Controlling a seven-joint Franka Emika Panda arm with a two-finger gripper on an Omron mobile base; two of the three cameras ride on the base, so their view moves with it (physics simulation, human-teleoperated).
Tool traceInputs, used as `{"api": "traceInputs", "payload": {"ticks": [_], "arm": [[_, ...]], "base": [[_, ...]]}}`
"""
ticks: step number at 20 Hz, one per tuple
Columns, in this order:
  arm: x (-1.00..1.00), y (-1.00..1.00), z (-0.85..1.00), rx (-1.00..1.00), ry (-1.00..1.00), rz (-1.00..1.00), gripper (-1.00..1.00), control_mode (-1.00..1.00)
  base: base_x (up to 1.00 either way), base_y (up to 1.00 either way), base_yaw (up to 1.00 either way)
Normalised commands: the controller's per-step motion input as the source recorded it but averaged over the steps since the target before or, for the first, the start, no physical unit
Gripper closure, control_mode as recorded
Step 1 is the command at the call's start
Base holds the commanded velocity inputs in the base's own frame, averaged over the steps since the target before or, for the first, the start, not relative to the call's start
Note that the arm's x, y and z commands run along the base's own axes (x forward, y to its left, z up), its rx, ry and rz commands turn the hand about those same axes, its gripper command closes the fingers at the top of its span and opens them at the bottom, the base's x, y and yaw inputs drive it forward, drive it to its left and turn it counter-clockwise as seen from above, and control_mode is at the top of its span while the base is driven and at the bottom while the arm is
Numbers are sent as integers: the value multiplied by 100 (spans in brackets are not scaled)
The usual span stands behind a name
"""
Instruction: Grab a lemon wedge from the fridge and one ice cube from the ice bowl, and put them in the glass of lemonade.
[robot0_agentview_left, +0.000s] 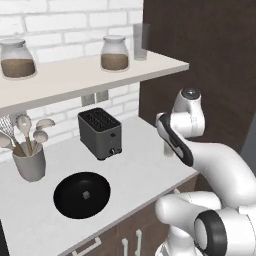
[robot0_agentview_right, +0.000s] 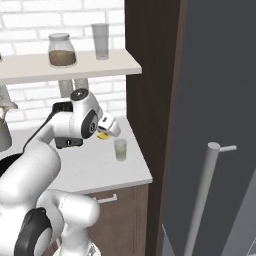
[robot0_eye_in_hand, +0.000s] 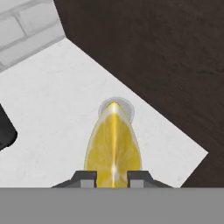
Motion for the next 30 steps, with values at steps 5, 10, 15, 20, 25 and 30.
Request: {"api": "traceInputs", "payload": {"ticks": [5,10,15,20,25,30], "arm": [[4,-3,-31,0,0,0,100,-100],[5,-4,-21,0,0,0,100,-100],[0,0,-4,0,0,0,100,-100],[0,0,0,0,0,0,100,-100],[16,0,0,0,0,2,100,-100],[34,2,0,0,1,0,100,-100]], "base": [[0,0,0],[0,0,0],[0,0,0],[0,0,0],[0,0,0],[0,0,0]]}}
